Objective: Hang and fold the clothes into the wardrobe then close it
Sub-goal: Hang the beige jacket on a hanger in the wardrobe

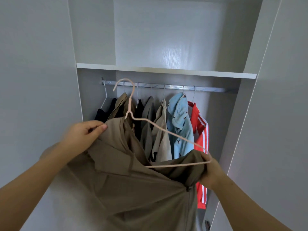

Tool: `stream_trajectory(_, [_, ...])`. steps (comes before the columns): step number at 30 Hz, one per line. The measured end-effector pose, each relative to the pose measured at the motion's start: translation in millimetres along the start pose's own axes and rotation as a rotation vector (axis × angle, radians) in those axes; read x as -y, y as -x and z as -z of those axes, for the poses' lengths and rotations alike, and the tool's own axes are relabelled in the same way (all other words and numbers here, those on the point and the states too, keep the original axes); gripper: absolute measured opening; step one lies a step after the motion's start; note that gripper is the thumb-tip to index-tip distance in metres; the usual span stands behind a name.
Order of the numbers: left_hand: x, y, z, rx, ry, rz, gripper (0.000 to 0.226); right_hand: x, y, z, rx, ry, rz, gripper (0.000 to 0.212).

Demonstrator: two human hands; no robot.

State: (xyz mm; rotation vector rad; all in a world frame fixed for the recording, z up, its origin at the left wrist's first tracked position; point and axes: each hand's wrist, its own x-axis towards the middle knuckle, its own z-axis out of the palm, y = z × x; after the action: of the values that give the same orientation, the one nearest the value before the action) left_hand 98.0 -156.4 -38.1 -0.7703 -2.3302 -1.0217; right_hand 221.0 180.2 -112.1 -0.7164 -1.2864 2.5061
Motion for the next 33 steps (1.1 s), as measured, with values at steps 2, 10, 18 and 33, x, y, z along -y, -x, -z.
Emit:
stream_trajectory(2, [11.7,3.6,2.2,0.001,-0.129,-0.041,0.014,6.5,0.9,3.3,-0.012,-0.023,0.005,0.026])
stream_trajectory(10, [1.2,19.7,-25.3,-0.015,-0.563,-0.311,0.039,8.1,1.1,-19.3,-0.021,0.070,0.237,0.018])
stream_trajectory(18, [-6.1,-7.9,-38.7,-0.192,-0.039,0.328,0.012,-3.2,25.1,-36.3,0.322,0.450,0.235,0.021])
stream_trajectory(33, [-34.5,-8.1,-44.0,0.025,0.123,0.083,0.023,21.4,32.0,-50.2,0.005,0.386,0.499,0.012])
